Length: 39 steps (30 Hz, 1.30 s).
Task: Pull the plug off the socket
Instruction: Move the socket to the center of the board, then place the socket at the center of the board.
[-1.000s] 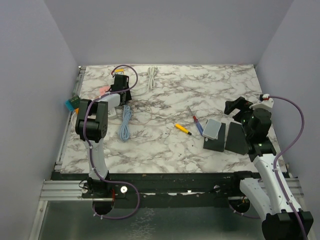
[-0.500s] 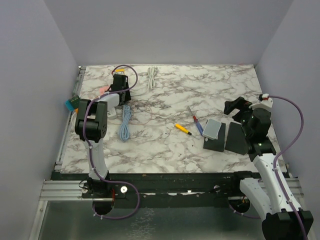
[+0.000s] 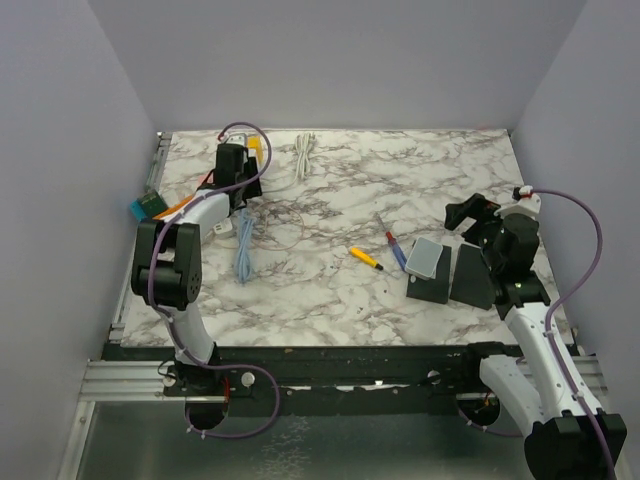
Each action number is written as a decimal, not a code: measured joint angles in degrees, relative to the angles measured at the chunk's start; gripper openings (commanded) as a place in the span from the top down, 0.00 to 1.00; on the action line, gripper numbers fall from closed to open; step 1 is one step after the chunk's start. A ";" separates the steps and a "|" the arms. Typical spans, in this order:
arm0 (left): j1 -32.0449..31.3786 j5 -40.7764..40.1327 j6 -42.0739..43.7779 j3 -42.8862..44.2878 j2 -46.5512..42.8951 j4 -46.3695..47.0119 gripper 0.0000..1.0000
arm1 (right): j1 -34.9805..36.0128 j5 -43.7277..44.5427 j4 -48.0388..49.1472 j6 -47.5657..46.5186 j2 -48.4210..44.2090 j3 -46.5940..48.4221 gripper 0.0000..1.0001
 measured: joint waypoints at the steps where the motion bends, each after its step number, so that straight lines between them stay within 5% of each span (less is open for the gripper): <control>1: 0.00 0.44 -0.02 -0.33 -1.09 0.15 1.00 | 0.00 -0.11 0.00 0.00 0.04 0.00 0.00; 18: -9.73 8.39 5.18 -10.60 -21.29 2.23 1.00 | 0.00 -2.40 -1.20 -0.61 0.09 0.00 0.00; 26: -16.87 12.98 5.95 -19.74 -33.35 2.12 1.00 | 0.00 -15.61 -1.51 -3.98 3.17 2.05 0.00; 32: -22.16 12.26 6.84 -25.16 -35.65 -0.85 1.00 | 0.00 -26.60 -1.14 -5.35 4.79 3.19 0.00; 39: -28.46 8.35 6.40 -25.99 -32.44 -2.67 1.00 | 0.00 -28.44 -2.21 -6.12 6.95 3.93 0.01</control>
